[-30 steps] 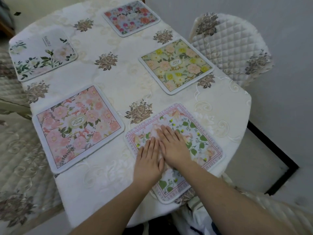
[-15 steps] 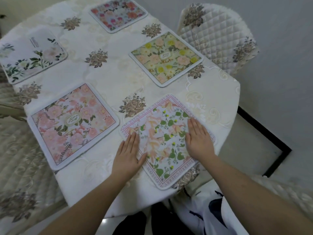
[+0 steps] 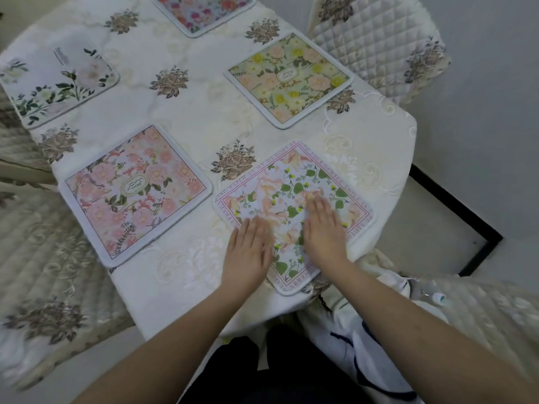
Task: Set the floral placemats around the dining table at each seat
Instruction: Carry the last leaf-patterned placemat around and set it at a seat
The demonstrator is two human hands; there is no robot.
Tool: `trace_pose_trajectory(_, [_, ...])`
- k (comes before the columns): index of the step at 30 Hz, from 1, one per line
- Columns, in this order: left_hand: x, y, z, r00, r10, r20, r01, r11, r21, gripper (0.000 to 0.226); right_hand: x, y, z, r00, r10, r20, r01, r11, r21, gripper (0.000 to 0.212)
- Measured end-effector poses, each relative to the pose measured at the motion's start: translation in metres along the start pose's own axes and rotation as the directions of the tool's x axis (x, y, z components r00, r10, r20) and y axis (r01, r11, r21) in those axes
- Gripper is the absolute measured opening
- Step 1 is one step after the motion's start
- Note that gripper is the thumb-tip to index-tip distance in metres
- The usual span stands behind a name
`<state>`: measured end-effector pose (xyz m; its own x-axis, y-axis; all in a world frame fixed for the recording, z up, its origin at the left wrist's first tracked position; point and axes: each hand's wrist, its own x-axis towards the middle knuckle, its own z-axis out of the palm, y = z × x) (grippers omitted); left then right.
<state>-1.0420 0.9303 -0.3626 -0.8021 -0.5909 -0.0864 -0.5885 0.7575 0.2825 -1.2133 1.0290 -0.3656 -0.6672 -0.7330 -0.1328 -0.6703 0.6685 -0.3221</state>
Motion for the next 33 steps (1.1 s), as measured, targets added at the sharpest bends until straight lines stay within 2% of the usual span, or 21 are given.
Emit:
trace_pose_trajectory(3, [0.000,0.031,0.011,0.998,0.007,0.060,-0.002,0.996,-0.085,0.059,-0.020,-0.035,0.026,0.999,-0.020,0.039,0.020,1.000,-0.010,0.055])
trace_pose_trajectory(6, [-0.011,0.032,0.021,0.984,0.137,0.113,-0.138,0.990,0.005,0.066,-0.034,-0.035,0.037,0.999,-0.037,0.036,0.041,0.992,-0.115,0.058])
trace_pose_trajectory(10, [-0.009,0.009,0.025,0.970,0.222,0.102,-0.231,0.969,0.085,0.060,-0.040,-0.022,0.033,0.996,-0.079,0.033,0.083,0.986,-0.142,0.057])
trace_pose_trajectory(14, [-0.001,-0.006,0.020,0.946,0.270,0.178,-0.289,0.953,0.089,0.070,-0.050,-0.014,0.029,1.000,-0.022,-0.012,0.021,0.996,-0.089,0.059])
trace_pose_trajectory(18, [0.001,-0.020,0.013,0.933,0.295,0.204,-0.323,0.939,0.116,0.082,-0.057,-0.004,0.025,0.999,-0.016,-0.038,0.013,0.997,-0.077,0.057])
trace_pose_trajectory(25, [0.004,-0.053,-0.001,0.919,0.300,0.257,-0.345,0.926,0.154,0.096,-0.071,0.007,0.021,0.996,0.077,-0.051,-0.080,0.995,-0.058,0.057])
trace_pose_trajectory(28, [0.002,-0.066,-0.004,0.922,0.291,0.256,-0.336,0.929,0.155,0.092,-0.078,0.010,0.021,0.992,0.111,-0.059,-0.115,0.991,-0.074,0.061])
trace_pose_trajectory(33, [-0.002,-0.089,-0.009,0.920,0.291,0.262,-0.338,0.928,0.157,0.074,-0.080,-0.006,0.025,0.966,0.258,-0.009,-0.258,0.962,-0.089,0.071])
